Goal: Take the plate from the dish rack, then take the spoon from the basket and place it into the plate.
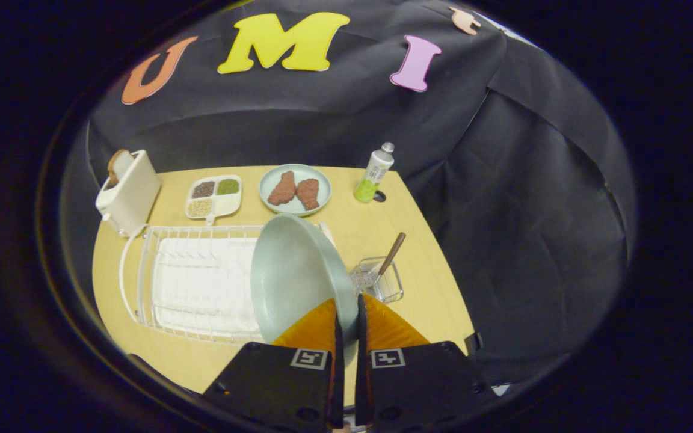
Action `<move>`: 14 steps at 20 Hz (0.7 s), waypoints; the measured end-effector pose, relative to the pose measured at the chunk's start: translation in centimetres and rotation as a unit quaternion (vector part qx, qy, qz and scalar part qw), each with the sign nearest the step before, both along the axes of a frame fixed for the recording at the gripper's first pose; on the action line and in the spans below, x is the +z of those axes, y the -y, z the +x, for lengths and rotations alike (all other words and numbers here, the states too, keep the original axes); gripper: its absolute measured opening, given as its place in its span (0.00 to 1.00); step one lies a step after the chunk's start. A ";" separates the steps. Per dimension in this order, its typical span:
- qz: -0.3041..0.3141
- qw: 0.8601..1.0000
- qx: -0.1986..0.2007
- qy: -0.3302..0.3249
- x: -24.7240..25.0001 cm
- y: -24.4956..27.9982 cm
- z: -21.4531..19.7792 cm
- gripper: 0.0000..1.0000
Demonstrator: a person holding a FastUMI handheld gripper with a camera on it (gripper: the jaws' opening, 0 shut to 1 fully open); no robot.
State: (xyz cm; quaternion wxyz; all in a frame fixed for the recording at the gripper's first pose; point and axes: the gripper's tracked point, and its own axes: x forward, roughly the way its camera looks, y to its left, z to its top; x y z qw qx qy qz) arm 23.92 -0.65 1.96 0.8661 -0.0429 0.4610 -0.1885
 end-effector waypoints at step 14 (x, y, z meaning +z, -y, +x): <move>0.124 0.990 0.072 0.007 -13.1 0.7 -14.0 0.12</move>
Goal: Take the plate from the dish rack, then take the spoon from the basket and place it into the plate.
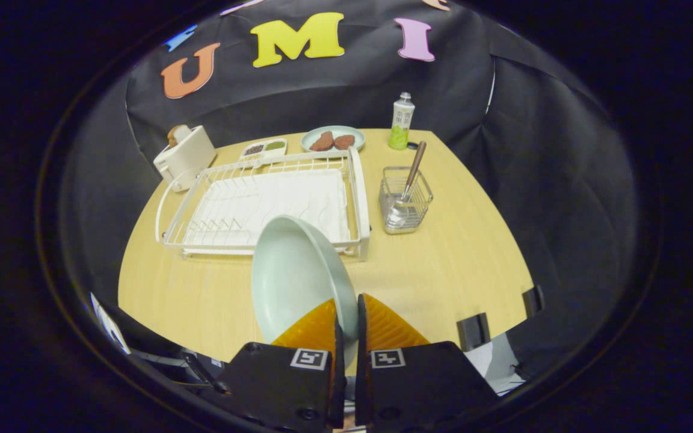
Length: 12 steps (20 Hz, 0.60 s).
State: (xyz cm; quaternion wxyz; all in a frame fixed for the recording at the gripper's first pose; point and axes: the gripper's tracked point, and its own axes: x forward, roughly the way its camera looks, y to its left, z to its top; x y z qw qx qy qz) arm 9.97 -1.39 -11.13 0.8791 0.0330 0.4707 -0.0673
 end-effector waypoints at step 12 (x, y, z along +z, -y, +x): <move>0.171 0.984 -0.040 0.022 -7.8 2.4 0.0 0.14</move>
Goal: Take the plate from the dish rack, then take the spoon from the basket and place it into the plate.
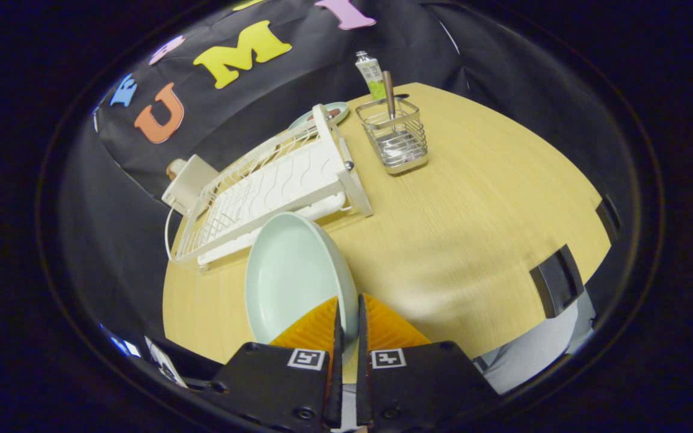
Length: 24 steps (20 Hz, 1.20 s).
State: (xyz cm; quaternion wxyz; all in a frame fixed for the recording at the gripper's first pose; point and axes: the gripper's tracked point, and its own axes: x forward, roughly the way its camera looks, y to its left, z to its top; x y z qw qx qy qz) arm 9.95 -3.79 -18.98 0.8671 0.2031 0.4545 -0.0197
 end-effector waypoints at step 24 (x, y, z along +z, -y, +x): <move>-0.164 0.967 0.041 0.192 3.2 5.0 3.4 0.97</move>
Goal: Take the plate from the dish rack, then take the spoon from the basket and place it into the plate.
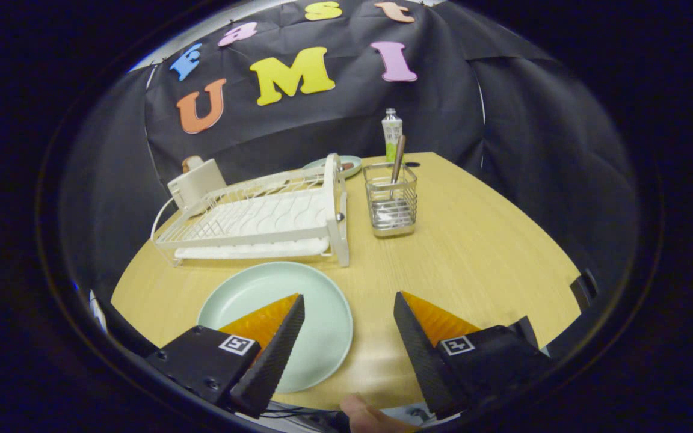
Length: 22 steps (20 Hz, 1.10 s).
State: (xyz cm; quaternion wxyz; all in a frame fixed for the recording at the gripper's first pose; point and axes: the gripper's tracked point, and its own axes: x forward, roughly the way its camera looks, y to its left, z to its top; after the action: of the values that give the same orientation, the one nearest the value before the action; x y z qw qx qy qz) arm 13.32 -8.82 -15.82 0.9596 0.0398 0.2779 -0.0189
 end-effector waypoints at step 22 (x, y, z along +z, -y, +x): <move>-0.026 0.995 0.021 0.093 7.6 9.4 24.1 0.99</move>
State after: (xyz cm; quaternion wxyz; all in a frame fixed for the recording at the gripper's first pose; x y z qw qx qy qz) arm 37.41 -18.20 -8.25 0.9822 0.0104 0.1874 -0.0018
